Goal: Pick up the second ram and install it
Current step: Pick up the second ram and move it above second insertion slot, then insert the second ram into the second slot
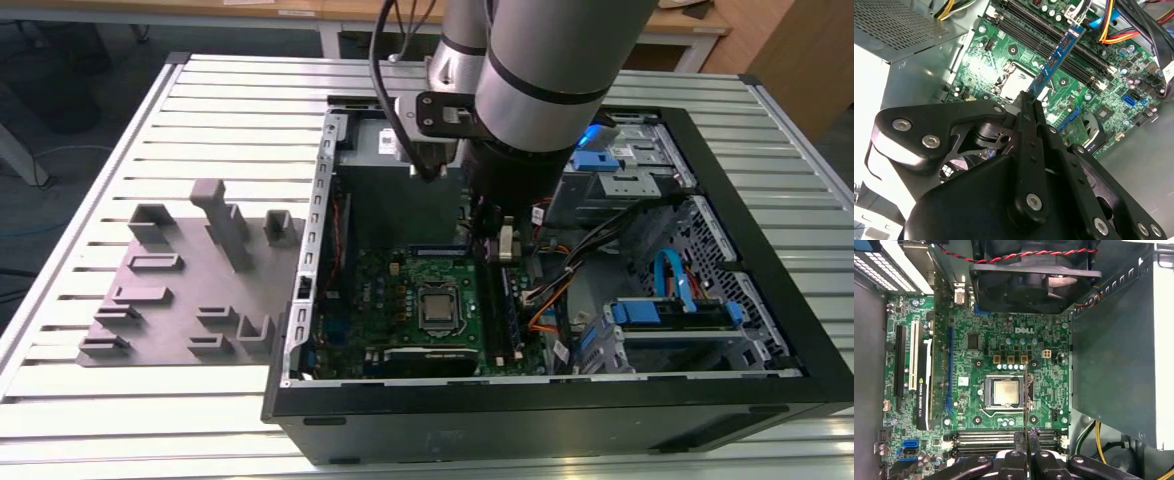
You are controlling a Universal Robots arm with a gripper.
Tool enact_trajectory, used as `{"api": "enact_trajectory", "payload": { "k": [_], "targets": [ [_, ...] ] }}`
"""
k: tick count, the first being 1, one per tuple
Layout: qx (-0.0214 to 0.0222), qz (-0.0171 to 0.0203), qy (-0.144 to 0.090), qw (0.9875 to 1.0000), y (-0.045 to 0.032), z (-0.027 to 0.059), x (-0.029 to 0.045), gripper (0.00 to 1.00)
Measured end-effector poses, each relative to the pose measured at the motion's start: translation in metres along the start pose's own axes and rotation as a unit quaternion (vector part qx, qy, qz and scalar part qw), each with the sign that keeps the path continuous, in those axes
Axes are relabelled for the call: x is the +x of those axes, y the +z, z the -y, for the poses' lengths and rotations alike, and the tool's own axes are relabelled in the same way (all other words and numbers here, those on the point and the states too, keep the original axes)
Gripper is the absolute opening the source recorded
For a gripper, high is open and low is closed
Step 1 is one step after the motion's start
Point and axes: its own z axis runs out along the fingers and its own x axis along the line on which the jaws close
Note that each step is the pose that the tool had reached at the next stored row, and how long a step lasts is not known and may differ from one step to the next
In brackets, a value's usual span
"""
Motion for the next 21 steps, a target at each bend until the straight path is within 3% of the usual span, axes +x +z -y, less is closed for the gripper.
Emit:
{"api": "enact_trajectory", "payload": {
  "k": [13, 21],
  "targets": [
    [0.0001, 0.0003, 0.000, 1.0000, 0.0004, -0.0001, 0.0009, 0.11],
    [0.0000, 0.0001, 0.000, 1.0000, -0.0004, -0.0002, 0.0121, 0.11]
  ]
}}
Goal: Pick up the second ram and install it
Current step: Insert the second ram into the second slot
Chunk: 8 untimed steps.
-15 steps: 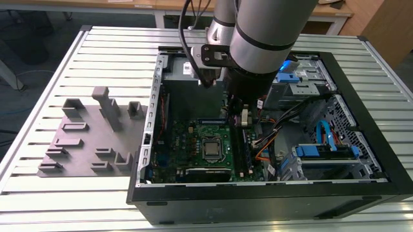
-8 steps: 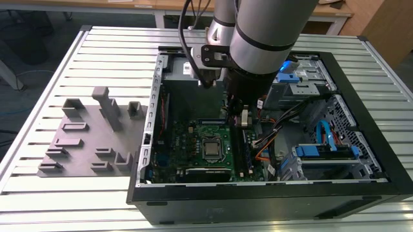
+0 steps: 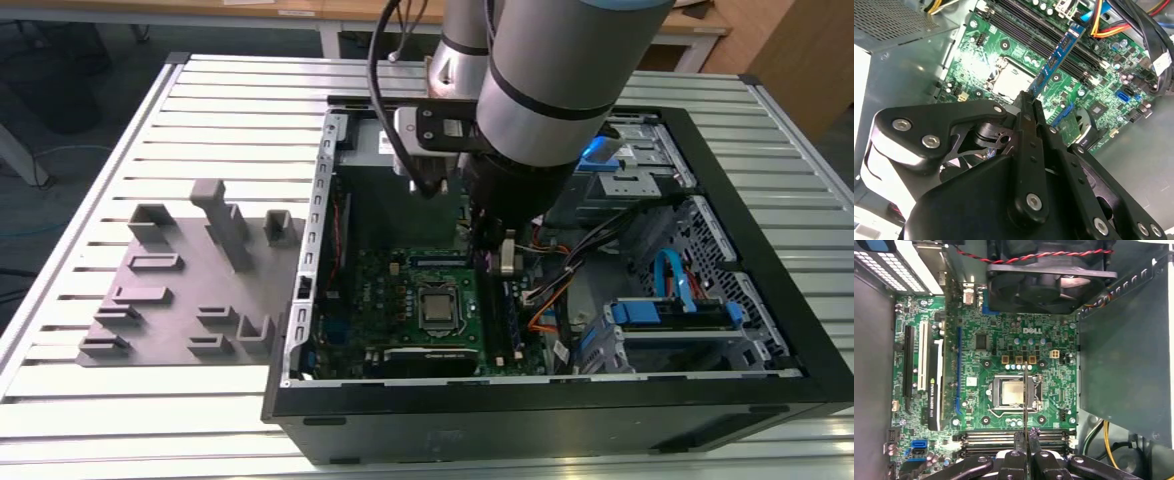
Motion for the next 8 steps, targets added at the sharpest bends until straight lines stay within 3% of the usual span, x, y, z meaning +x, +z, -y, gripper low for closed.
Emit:
{"api": "enact_trajectory", "payload": {
  "k": [8],
  "targets": [
    [0.0000, -0.0001, 0.000, 1.0000, -0.0001, 0.0000, 0.0009, 0.11]
  ]
}}
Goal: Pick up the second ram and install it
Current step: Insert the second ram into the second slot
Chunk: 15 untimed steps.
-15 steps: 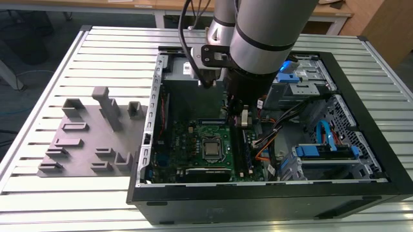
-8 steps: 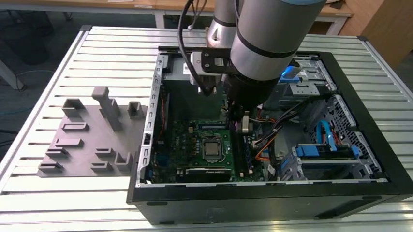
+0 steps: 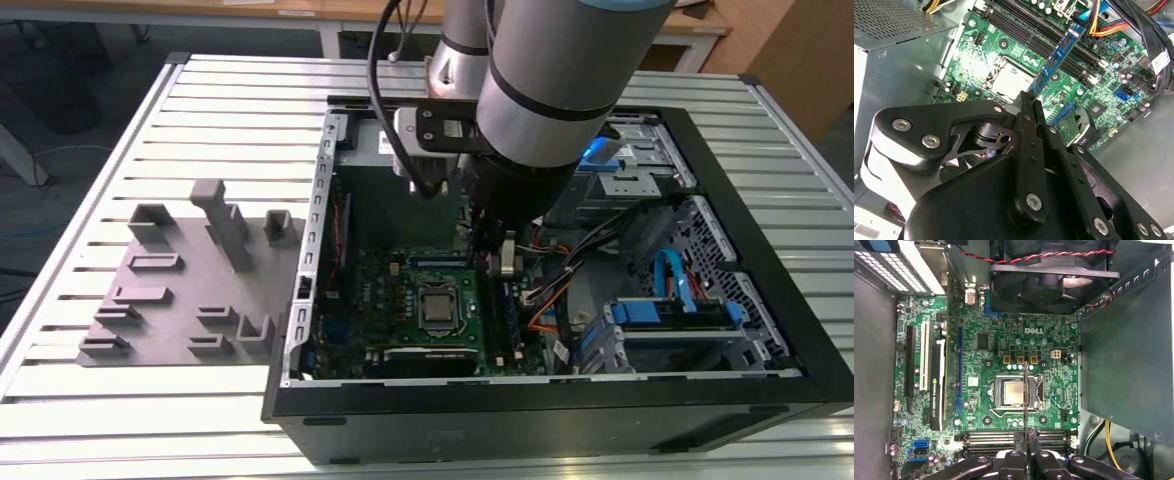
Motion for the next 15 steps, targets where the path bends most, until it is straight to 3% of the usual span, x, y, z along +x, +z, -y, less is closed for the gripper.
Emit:
{"api": "enact_trajectory", "payload": {
  "k": [8, 15],
  "targets": [
    [0.0034, 0.0016, 0.033, 0.9995, 0.0001, 0.0000, 0.0000, 0.11],
    [0.0071, 0.0035, 0.068, 0.9976, 0.0003, 0.0000, 0.0000, 0.11]
  ]
}}
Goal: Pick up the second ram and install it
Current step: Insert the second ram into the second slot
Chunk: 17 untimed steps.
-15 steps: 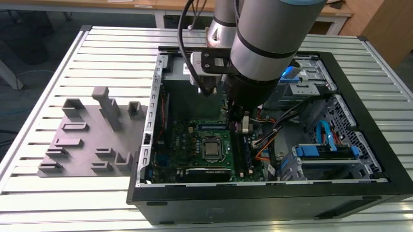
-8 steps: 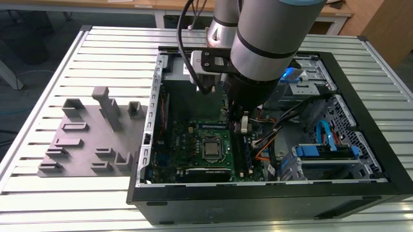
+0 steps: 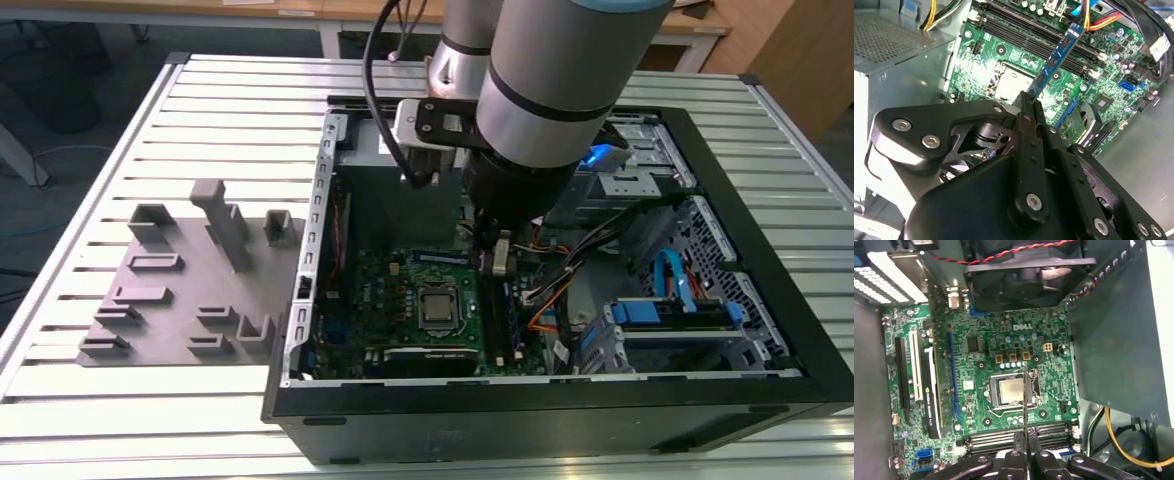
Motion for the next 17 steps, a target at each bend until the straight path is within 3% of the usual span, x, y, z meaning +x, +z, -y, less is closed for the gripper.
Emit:
{"api": "enact_trajectory", "payload": {
  "k": [7, 12, 17],
  "targets": [
    [0.0051, 0.0027, 0.049, 0.9988, 0.0002, 0.0000, 0.0000, 0.11],
    [0.0088, 0.0047, 0.084, 0.9964, 0.0003, 0.0000, 0.0000, 0.11],
    [0.0120, 0.0064, 0.115, 0.9933, 0.0004, 0.0000, 0.0000, 0.11]
  ]
}}
